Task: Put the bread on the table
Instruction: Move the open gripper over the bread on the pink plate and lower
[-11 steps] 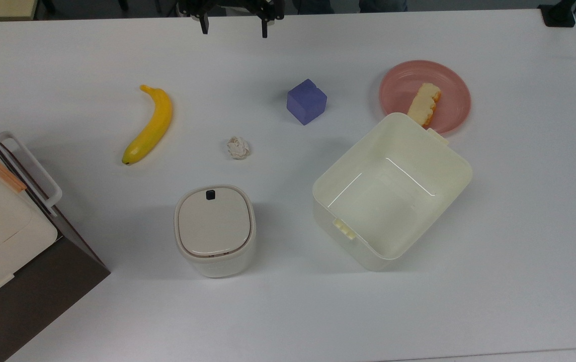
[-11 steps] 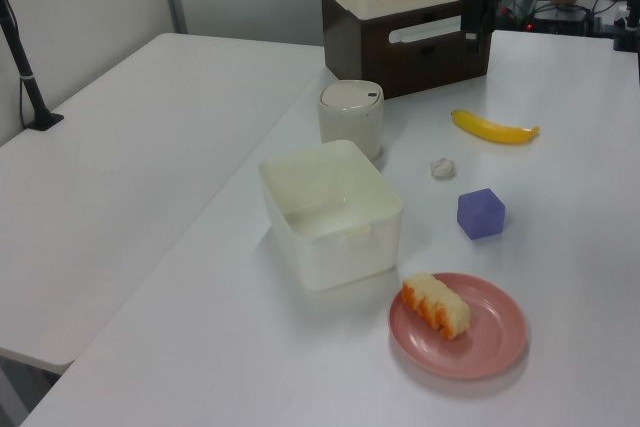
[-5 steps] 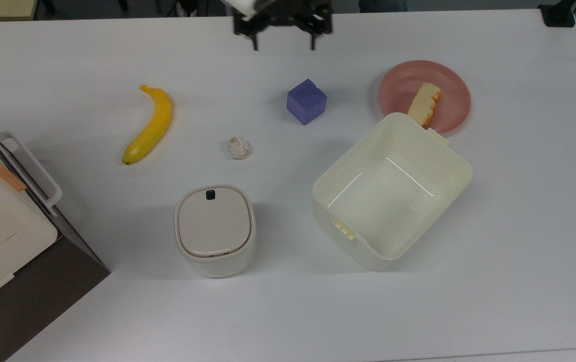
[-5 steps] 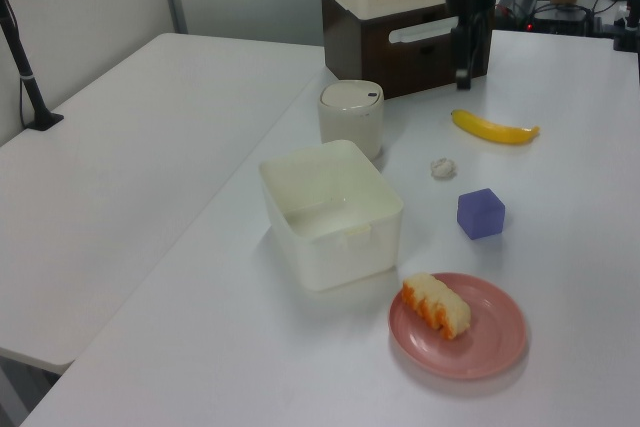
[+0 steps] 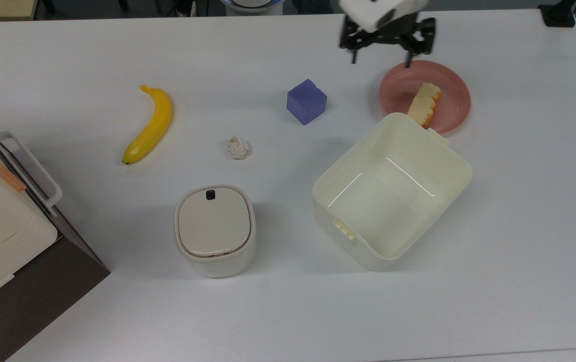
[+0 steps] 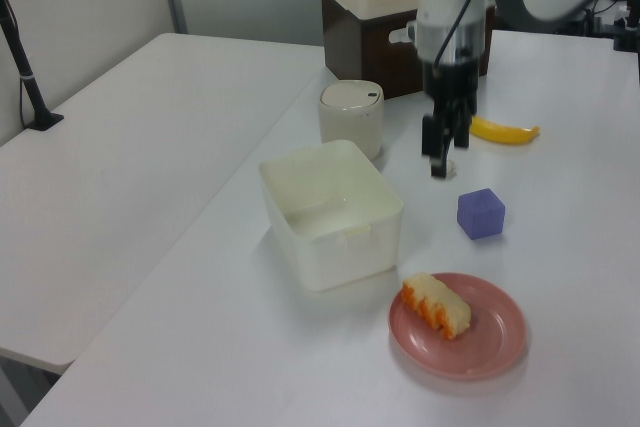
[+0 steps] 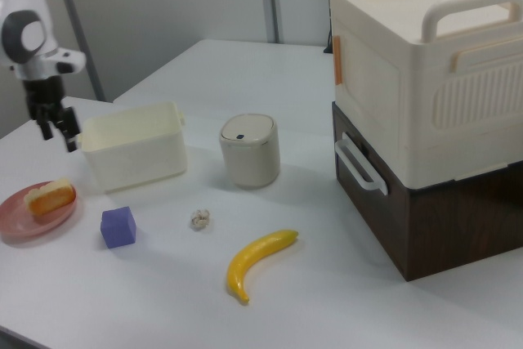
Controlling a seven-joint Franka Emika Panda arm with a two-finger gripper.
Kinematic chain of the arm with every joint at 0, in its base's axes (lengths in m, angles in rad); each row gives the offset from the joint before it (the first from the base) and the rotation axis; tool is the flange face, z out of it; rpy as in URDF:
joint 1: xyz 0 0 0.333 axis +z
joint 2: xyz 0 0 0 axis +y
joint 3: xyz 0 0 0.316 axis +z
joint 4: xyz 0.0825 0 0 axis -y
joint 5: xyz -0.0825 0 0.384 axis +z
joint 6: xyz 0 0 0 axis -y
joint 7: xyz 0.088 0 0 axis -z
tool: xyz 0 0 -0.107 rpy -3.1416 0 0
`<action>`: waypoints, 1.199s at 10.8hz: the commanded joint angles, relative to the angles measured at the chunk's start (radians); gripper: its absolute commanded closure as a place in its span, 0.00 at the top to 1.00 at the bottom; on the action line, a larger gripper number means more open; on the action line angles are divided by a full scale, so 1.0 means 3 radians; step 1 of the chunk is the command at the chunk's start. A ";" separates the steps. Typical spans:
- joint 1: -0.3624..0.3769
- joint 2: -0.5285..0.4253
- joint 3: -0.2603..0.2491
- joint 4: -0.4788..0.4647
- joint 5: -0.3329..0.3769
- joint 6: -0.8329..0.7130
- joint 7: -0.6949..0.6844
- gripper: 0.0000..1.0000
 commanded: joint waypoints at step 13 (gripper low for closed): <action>0.0820 0.0863 -0.0164 -0.0132 0.0002 0.1166 0.0872 0.00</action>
